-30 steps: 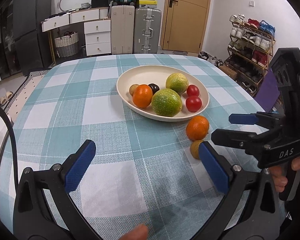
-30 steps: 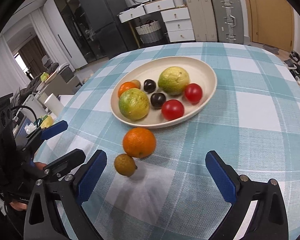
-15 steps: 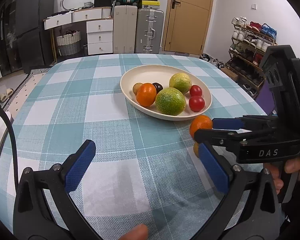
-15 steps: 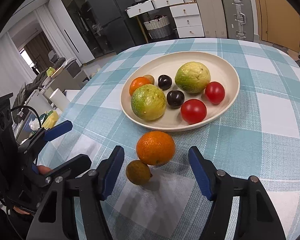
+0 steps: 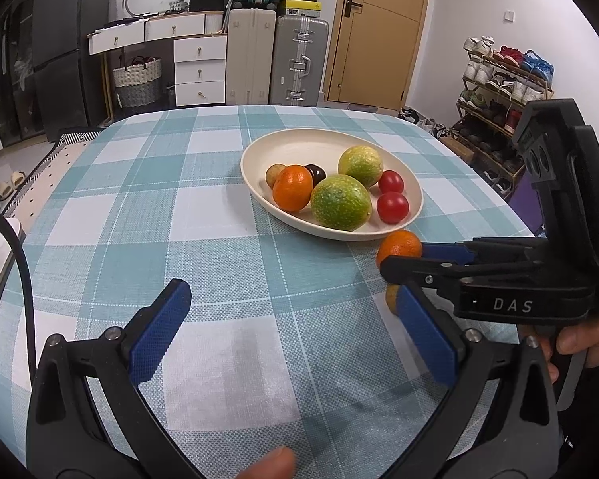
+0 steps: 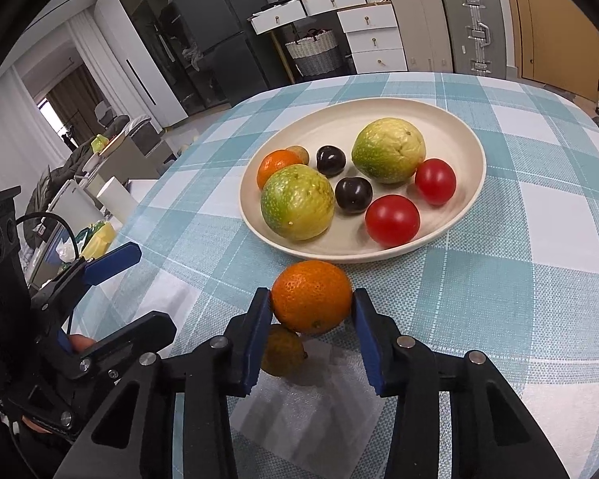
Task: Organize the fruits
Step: 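Grasp an orange with the right gripper while the left moves toward a brown fruit, then close the left gripper on the small brown fruit while the right holds the orange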
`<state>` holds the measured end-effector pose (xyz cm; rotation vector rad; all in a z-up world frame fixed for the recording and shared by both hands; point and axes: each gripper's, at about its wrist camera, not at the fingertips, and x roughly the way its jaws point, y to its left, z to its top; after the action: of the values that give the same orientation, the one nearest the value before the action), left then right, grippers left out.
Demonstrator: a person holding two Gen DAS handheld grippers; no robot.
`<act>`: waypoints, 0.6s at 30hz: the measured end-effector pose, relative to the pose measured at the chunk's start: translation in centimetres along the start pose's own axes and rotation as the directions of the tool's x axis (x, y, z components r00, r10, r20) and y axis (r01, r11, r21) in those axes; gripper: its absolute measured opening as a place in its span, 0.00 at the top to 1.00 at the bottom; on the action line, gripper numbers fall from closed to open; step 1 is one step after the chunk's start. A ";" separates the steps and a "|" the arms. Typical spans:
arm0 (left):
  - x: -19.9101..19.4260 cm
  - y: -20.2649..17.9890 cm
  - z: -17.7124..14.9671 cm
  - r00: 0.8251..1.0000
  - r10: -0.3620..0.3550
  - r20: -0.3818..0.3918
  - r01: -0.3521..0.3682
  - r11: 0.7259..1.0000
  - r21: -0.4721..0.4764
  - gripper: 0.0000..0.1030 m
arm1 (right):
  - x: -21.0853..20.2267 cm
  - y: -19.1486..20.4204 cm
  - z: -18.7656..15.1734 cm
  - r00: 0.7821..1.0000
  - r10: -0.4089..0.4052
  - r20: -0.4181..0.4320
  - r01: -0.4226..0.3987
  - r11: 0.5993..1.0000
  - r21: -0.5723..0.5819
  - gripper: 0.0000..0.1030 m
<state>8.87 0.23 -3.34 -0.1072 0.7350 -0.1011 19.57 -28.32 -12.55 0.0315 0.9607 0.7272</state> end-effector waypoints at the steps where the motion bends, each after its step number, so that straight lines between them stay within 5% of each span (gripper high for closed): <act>1: 0.0 0.0 0.0 1.000 -0.002 -0.001 0.002 1.000 0.000 0.00 | -0.1 0.0 0.0 1.000 0.004 0.000 -0.004 1.000 -0.003 0.60; 18: 2.0 -3.0 0.0 0.996 -0.065 -0.063 0.068 0.996 0.054 0.00 | -4.5 -2.5 -1.6 0.995 -0.052 0.089 0.049 0.998 0.034 0.60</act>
<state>10.18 -2.96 -4.25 -0.0756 0.7896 -0.1890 18.10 -33.31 -11.03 0.0674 0.8838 0.6582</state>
